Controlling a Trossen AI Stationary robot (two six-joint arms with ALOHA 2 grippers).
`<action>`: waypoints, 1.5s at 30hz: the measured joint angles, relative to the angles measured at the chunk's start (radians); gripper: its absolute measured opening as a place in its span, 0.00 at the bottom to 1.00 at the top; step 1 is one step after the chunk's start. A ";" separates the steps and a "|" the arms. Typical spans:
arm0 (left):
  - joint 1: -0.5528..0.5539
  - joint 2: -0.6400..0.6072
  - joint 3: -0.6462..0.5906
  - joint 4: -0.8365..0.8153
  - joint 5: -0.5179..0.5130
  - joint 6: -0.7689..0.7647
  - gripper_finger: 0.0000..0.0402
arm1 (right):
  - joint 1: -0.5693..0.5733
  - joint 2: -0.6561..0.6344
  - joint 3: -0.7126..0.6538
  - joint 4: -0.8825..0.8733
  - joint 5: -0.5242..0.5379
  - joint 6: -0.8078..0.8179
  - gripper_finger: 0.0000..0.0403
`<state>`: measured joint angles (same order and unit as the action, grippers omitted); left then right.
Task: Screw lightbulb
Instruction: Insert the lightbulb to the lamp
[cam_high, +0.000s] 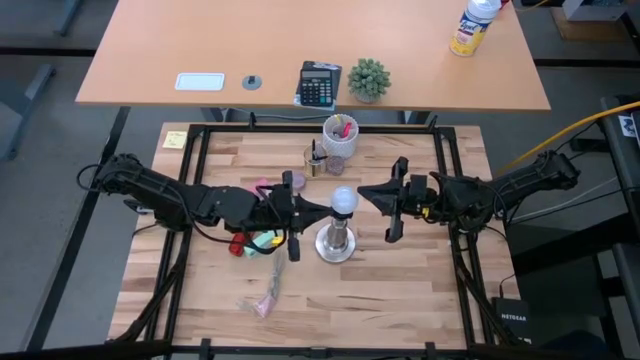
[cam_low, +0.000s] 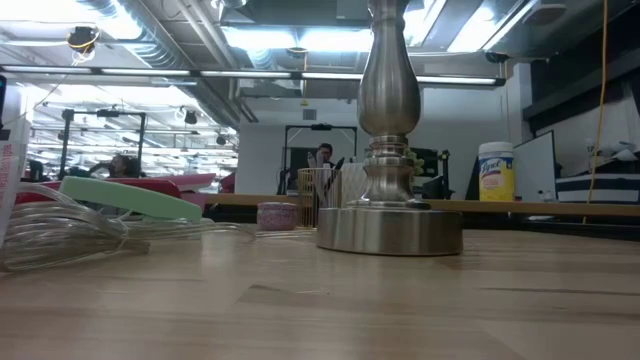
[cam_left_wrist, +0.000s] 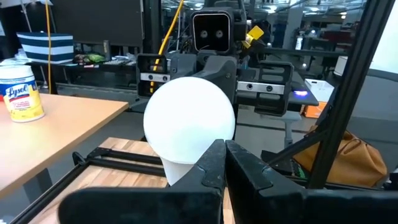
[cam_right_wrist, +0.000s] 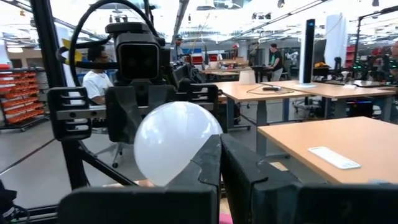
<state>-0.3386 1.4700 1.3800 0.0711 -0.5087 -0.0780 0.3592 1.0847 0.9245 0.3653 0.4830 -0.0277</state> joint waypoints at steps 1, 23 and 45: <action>0.000 0.000 0.000 0.000 0.000 0.000 0.01 | 0.000 0.000 0.000 0.000 -0.007 0.002 0.04; -0.002 -0.002 -0.001 -0.003 -0.049 0.006 0.01 | 0.000 -0.001 0.000 -0.001 -0.083 0.052 0.04; -0.002 -0.002 -0.001 -0.014 -0.055 0.005 0.01 | 0.001 -0.002 0.001 -0.028 -0.136 0.103 0.04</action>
<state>-0.3401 1.4681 1.3792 0.0571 -0.5640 -0.0732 0.3603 1.0828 0.9257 0.3370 0.3470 0.0750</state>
